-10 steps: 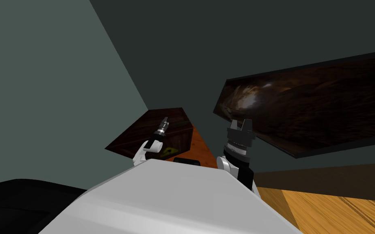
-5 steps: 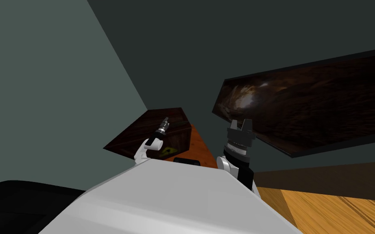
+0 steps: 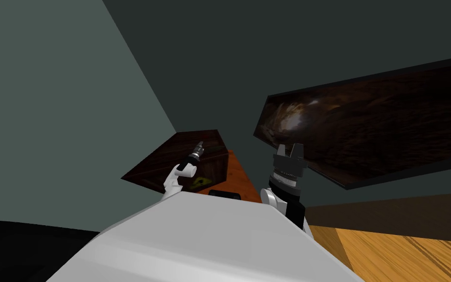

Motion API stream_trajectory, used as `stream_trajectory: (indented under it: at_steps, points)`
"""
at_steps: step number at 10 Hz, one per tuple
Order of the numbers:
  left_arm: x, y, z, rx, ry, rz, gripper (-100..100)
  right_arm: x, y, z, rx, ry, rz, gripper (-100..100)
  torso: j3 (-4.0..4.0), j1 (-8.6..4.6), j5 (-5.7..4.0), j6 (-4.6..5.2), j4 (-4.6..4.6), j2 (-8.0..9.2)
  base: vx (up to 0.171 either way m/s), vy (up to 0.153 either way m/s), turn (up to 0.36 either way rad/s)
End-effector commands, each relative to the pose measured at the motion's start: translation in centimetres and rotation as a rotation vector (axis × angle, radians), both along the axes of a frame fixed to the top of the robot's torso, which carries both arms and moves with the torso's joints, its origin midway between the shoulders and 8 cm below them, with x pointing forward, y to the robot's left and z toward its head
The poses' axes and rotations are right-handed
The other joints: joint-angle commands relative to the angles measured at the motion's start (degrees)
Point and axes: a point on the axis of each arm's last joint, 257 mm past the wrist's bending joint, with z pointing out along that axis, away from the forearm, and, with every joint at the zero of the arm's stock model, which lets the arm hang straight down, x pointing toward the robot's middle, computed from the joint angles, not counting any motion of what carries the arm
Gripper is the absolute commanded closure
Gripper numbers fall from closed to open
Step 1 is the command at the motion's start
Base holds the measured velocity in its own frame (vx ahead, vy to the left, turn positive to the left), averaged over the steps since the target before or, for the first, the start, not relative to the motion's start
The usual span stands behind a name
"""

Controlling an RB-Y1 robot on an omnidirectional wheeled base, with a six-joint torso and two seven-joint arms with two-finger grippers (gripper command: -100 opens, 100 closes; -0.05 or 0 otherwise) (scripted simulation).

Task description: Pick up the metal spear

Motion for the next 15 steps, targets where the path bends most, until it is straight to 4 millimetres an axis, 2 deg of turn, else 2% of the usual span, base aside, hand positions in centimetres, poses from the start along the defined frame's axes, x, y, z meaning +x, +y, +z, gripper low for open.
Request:
stream_trajectory:
  at_steps: [1, 2, 4, 5, 7, 8, 10, 11, 15]
  points:
    - [0.1, 0.1, -0.8, -0.004, 0.038, 0.005, -100, 0.0, 0.0, 0.0, 0.000, 0.000, 0.000, 0, 0.00, 0.00, 0.00, 0.00, 0.00, 0.00, 0.002, -0.038, 0.004]
    - [0.9, 0.3, -0.5, -0.020, 0.048, 0.006, -100, 0.0, 0.0, 0.0, 0.000, 0.000, 0.000, 0, 0.01, 0.06, 0.01, 0.00, 0.00, 0.01, 0.010, -0.057, -0.003]
    - [0.8, 0.5, -1.7, -0.022, 0.095, 0.013, -100, 0.0, 0.0, 0.0, 0.000, 0.000, 0.000, 0, -0.02, -0.02, 0.00, 0.00, -0.01, -0.03, 0.006, -0.051, 0.002]
    - [1.6, 0.7, -1.5, -0.038, 0.107, 0.015, -100, 0.0, 0.0, 0.0, 0.000, 0.000, 0.000, 0, 0.00, 0.06, 0.01, 0.00, 0.00, 0.01, -0.012, -0.062, -0.006]
    - [1.4, 0.9, -2.6, -0.040, 0.153, 0.022, -100, 0.0, 0.0, 0.0, 0.000, 0.000, 0.000, 0, 0.01, -0.03, -0.01, 0.00, 0.00, 0.01, 0.007, -0.052, 0.001]
    - [2.2, 1.2, -2.4, -0.054, 0.165, 0.025, -100, 0.0, 0.0, 0.0, 0.000, 0.000, 0.000, 0, 0.00, 0.07, 0.01, -0.01, 0.00, 0.00, 0.003, -0.060, -0.007]
    - [2.0, 1.3, -3.5, -0.056, 0.211, 0.032, -100, 0.0, 0.0, 0.0, 0.000, 0.000, 0.000, 0, -0.01, 0.00, 0.00, -0.01, 0.00, -0.01, 0.007, -0.044, 0.000]
    - [2.7, 1.6, -3.3, -0.070, 0.224, 0.037, -100, 0.0, 0.0, 0.0, 0.000, 0.000, 0.000, 0, 0.00, 0.10, 0.02, -0.01, 0.00, 0.00, 0.018, -0.055, -0.010]
    - [2.8, 2.3, -4.9, -0.086, 0.312, 0.054, -100, 0.0, 0.0, 0.0, 0.000, 0.000, 0.000, 0, 0.00, 0.03, 0.01, 0.00, 0.00, 0.00, 0.006, -0.050, -0.004]
